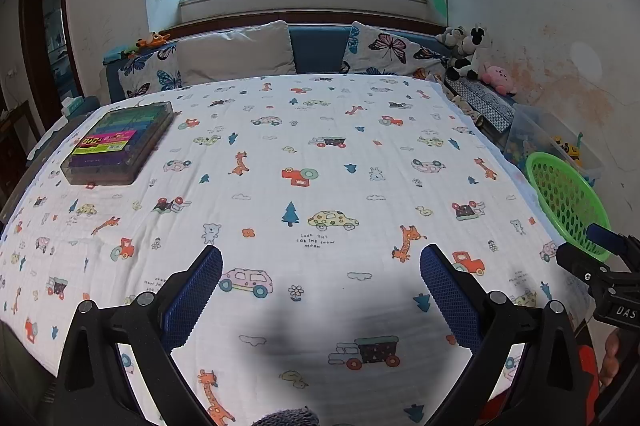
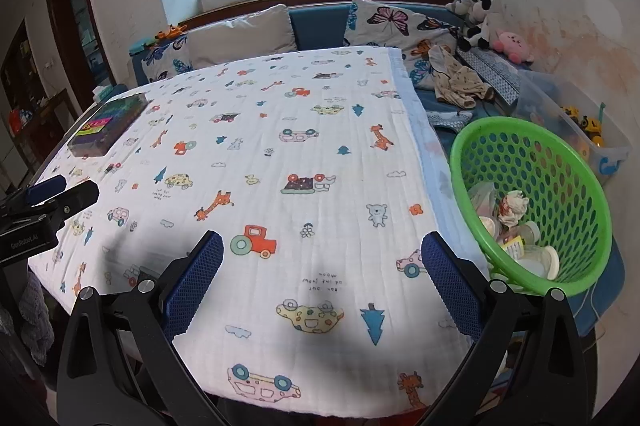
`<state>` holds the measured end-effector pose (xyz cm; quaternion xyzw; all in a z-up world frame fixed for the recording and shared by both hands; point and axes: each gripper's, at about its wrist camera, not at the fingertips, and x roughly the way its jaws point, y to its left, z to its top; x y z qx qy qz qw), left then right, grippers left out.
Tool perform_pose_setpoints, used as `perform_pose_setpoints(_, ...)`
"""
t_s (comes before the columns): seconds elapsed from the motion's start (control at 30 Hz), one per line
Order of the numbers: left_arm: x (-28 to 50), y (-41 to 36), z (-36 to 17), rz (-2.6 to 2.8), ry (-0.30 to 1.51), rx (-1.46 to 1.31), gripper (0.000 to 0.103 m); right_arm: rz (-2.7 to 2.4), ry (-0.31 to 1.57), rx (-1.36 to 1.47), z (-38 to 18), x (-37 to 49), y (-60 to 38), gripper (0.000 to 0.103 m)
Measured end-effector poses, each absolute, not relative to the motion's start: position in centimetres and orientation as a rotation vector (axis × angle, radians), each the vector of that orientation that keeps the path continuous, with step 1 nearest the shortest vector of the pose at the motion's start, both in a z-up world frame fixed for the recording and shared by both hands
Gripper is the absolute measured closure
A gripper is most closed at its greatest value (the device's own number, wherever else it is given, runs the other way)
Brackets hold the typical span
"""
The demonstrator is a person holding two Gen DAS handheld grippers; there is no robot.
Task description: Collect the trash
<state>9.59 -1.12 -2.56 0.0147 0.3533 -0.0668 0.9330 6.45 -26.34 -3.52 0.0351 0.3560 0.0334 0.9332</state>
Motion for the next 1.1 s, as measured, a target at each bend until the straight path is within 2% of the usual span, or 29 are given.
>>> perform_pose_setpoints(1.1,9.78,-1.64,-2.09,-0.141,0.694,0.046,0.007,0.062,0.729,0.088,-3.69,6.26,-26.61,0.005)
